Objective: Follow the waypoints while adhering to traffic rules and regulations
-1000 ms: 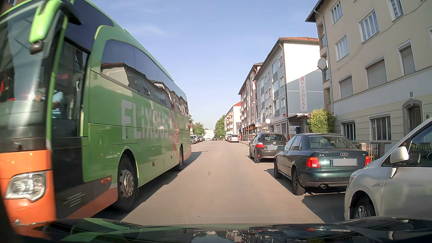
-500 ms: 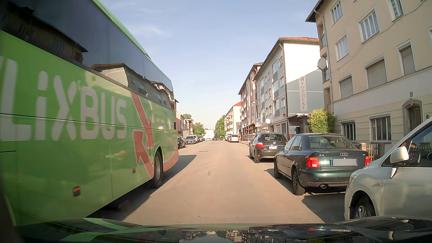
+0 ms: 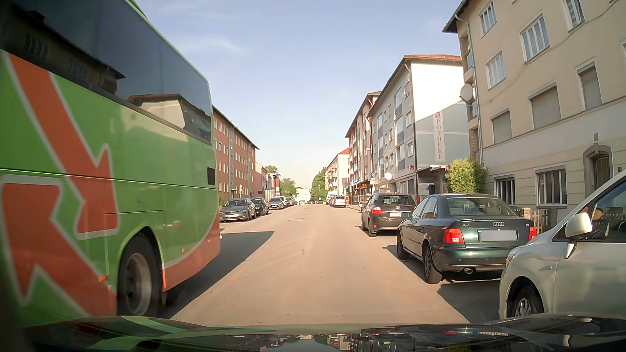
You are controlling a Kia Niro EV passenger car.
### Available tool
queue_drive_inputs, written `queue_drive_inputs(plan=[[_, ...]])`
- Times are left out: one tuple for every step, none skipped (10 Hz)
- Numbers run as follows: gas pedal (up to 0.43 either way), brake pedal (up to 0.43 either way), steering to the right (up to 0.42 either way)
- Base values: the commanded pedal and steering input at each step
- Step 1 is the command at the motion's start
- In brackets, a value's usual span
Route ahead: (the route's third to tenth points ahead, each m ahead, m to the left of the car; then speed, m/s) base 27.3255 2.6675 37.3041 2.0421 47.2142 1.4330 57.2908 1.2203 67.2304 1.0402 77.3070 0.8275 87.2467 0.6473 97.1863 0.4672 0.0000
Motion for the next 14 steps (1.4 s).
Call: queue_drive_inputs(plan=[[0.157, 0.0, -0.05], [0.177, 0.0, -0.059], [0.209, 0.0, -0.07], [0.22, 0.0, -0.081], [0.22, 0.0, -0.092], [0.228, 0.0, -0.098], [0.24, 0.0, -0.099], [0.26, 0.0, -0.101], [0.26, 0.0, -0.111], [0.26, 0.0, -0.121], [0.26, 0.0, -0.126], [0.26, 0.0, -0.124], [0.26, 0.0, -0.121], [0.26, 0.0, -0.121]])
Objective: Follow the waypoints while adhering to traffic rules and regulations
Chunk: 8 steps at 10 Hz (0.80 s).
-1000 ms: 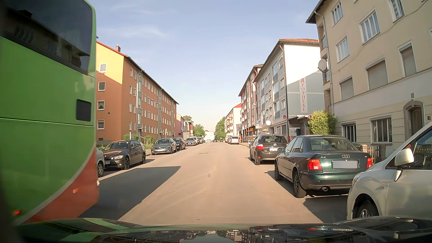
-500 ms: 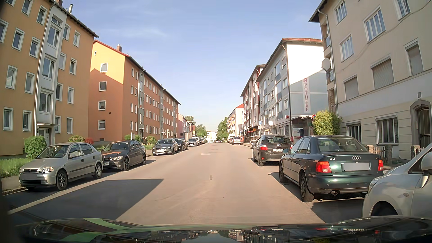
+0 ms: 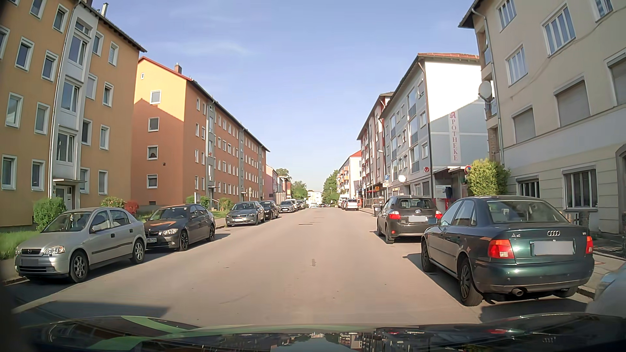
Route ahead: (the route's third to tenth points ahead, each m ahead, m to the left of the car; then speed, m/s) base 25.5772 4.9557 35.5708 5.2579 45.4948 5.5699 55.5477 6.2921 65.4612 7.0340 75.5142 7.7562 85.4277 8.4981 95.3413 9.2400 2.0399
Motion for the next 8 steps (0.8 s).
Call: queue_drive_inputs(plan=[[0.26, 0.0, -0.12], [0.26, 0.0, -0.116], [0.26, 0.0, -0.106], [0.26, 0.0, -0.088], [0.26, 0.0, -0.067], [0.26, 0.0, -0.049], [0.26, 0.0, -0.039], [0.26, 0.0, -0.031]])
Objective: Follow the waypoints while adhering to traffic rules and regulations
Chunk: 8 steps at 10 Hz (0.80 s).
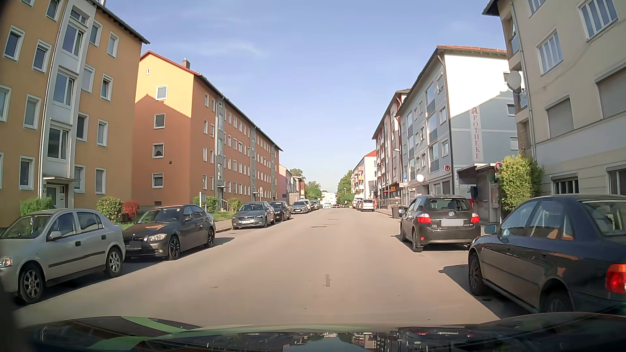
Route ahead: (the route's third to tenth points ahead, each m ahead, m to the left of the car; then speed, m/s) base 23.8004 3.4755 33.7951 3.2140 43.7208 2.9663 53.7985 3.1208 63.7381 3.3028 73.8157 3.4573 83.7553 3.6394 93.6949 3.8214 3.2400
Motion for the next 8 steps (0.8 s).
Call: queue_drive_inputs(plan=[[0.26, 0.0, -0.026], [0.26, 0.0, -0.021], [0.26, 0.0, -0.016], [0.26, 0.0, -0.013], [0.26, 0.0, -0.011], [0.26, 0.0, -0.009], [0.26, 0.0, -0.005], [0.26, 0.0, -0.003]])
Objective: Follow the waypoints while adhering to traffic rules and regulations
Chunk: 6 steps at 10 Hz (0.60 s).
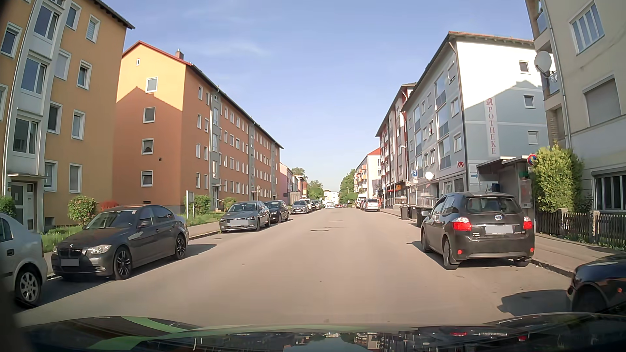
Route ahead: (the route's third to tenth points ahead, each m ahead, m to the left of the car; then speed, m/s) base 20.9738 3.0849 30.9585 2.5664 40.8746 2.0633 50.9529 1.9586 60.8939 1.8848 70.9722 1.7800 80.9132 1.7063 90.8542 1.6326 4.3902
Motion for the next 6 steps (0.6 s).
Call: queue_drive_inputs(plan=[[0.26, 0.0, -0.001], [0.26, 0.0, 0.001], [0.26, 0.0, 0.001], [0.26, 0.0, 0.001], [0.248, 0.0, 0.003], [0.248, 0.0, 0.005]])
